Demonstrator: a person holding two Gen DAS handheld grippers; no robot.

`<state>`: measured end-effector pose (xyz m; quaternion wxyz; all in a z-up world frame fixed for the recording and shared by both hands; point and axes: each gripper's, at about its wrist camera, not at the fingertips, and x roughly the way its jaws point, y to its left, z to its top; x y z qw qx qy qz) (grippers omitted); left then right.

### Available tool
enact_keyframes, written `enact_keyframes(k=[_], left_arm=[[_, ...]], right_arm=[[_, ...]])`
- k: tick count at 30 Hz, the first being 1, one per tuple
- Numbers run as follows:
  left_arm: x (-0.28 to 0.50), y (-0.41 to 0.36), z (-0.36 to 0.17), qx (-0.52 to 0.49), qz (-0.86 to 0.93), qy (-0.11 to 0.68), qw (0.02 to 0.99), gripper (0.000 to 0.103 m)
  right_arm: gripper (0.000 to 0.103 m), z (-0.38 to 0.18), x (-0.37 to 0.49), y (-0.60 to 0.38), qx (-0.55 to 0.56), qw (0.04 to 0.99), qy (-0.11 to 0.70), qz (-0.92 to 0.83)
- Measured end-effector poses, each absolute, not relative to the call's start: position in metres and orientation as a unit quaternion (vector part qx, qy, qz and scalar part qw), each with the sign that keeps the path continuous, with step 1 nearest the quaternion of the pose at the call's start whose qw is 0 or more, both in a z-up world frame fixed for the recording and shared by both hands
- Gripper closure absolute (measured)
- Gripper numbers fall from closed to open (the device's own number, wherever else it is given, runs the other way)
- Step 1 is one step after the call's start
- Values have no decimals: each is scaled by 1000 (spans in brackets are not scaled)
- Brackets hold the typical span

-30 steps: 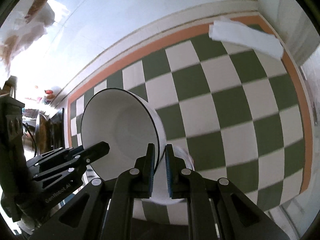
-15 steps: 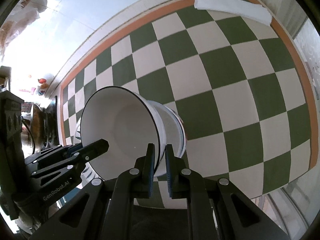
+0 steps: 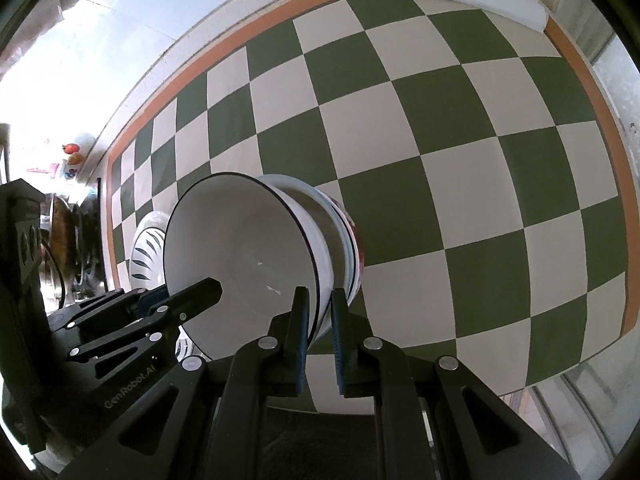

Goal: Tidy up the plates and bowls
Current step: 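Carry the white bowl and lower it into the nested bowls, then open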

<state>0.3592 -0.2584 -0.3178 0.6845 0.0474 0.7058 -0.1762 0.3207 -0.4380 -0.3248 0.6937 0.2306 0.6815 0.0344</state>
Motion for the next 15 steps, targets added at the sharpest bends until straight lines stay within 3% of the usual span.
enact_keyframes(k=[15], left_arm=[[361,-266,-321,62,-164,707,685,87]], right_arm=[[85,-332,329,-433,212,685,696,28]])
